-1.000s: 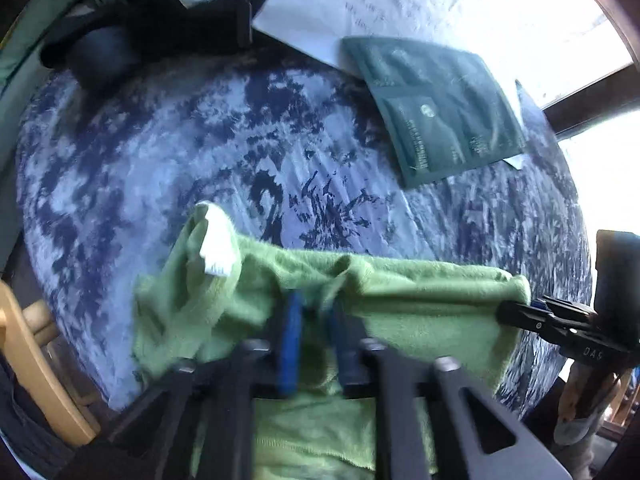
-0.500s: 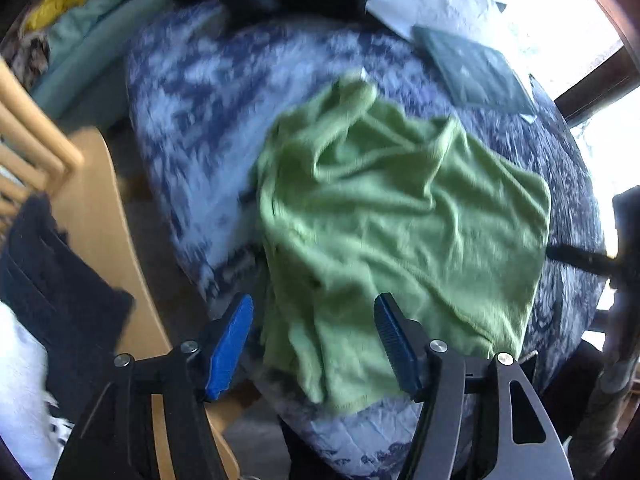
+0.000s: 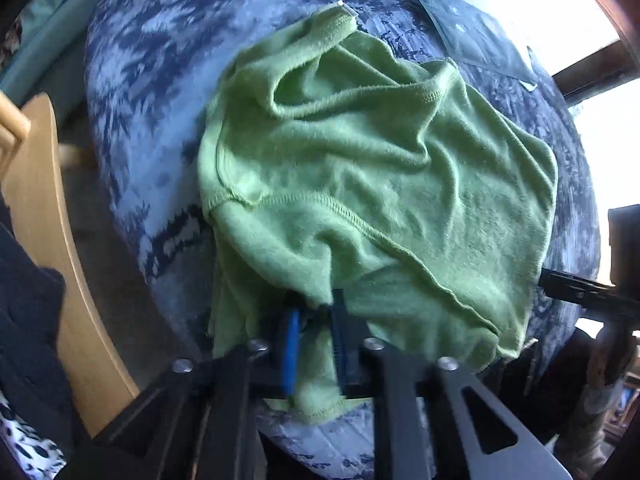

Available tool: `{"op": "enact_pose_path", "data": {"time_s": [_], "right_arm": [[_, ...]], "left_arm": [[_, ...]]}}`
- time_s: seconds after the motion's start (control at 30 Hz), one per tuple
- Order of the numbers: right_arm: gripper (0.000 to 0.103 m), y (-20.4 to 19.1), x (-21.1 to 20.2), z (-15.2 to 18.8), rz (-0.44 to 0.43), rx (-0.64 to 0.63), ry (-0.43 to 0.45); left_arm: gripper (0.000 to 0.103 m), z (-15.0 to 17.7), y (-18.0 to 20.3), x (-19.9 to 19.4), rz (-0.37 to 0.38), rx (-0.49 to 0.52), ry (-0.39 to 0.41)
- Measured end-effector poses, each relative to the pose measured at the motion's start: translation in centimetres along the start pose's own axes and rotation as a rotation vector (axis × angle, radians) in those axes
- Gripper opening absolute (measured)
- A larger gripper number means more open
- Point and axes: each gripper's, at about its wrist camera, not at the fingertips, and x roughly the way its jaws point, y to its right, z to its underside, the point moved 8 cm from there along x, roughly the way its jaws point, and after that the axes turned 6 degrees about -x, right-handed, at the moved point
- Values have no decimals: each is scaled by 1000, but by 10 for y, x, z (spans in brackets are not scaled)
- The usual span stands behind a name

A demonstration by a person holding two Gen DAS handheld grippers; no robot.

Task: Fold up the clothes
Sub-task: 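Spread the green shirt flat on the ottoman with both grippers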

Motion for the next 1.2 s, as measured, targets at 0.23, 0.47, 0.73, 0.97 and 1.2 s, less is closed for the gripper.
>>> {"op": "enact_pose_path", "data": {"time_s": [0.23, 0.47, 0.73, 0.97, 1.2], "right_arm": [[7, 17, 7, 6, 45, 27, -14], [38, 8, -1, 3, -15, 49, -2], [45, 10, -38, -43, 62, 35, 132], [45, 10, -20, -70, 68, 8, 77], [11, 5, -1, -59, 143, -18, 52]], "left_arm": [[10, 4, -36, -16, -33, -88, 34], [27, 13, -25, -14, -112, -70, 51], [60, 43, 44, -68, -240, 145, 267], [68, 87, 163, -55, -262, 557, 381], [68, 93, 199, -25, -525, 659, 568]]}}
